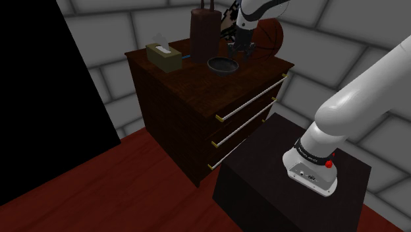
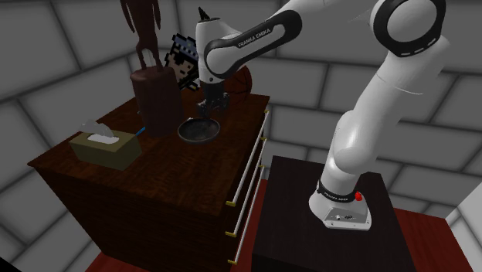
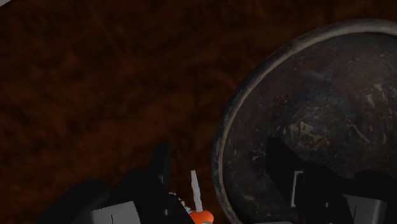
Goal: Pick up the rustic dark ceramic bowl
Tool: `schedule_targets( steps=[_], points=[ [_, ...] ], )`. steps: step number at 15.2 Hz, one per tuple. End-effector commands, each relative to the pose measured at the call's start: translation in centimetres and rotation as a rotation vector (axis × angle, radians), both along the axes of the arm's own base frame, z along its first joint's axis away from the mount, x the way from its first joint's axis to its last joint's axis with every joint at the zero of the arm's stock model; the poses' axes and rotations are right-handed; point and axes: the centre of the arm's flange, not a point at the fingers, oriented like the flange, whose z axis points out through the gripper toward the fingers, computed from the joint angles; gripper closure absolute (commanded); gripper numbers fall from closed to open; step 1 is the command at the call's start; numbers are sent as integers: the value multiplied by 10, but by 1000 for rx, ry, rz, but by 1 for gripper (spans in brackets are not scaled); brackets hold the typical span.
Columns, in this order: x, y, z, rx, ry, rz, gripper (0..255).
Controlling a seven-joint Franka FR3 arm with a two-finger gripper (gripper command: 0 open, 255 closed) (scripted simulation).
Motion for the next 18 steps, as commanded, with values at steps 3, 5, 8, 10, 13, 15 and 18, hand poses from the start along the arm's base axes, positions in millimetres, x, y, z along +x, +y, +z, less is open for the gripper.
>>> schedule_targets(
  steps=[3, 5, 8, 10, 13, 15, 18],
  points=[
    [0, 0, -1, 0, 0, 0, 255],
    [0, 0, -1, 0, 0, 0, 255],
    [0, 0, -1, 0, 0, 0, 255],
    [0, 0, 4, 0, 0, 0, 255],
    [0, 0, 20, 0, 0, 0, 255],
    [0, 0, 30, 0, 0, 0, 255],
    [0, 0, 46, 0, 0, 0, 255]
  ],
)
